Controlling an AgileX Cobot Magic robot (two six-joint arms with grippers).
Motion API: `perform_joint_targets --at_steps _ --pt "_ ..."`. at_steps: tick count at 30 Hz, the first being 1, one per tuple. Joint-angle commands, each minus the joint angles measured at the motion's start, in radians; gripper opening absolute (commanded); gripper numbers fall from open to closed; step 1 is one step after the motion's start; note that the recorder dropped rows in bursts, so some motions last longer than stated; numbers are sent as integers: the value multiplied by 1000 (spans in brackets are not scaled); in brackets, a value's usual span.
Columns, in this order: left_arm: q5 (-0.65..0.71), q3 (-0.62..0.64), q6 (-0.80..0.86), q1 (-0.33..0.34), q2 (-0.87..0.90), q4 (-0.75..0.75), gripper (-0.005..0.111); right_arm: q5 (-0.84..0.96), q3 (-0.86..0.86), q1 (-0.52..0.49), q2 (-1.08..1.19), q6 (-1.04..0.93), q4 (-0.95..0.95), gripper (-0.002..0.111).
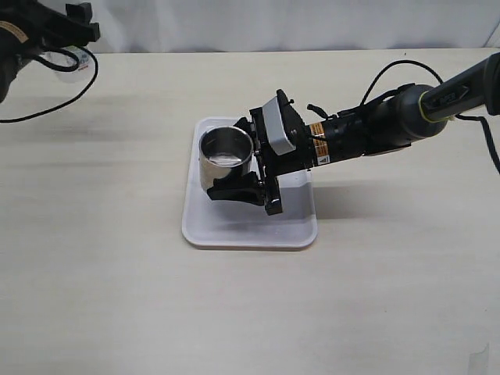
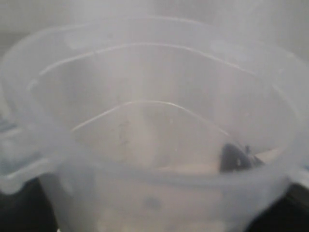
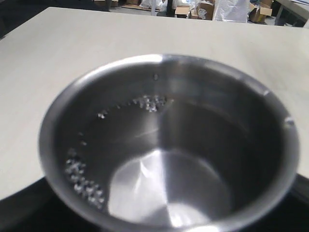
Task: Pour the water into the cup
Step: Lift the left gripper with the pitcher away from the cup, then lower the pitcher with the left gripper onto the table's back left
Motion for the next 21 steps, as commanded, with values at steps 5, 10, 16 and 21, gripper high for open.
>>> perform_joint_targets --at_steps 5,10,16,21 --pt "-203 -19 -77 25 106 8 0 -26 -6 -3 -8 3 23 4" --pt "-52 -154 -196 25 195 192 0 -26 -6 -3 -8 3 23 4" --pt "5 -170 -237 25 216 214 0 -26 -6 -3 -8 3 23 4" --pt "-5 -157 -233 25 228 254 0 -26 -6 -3 -8 3 21 4"
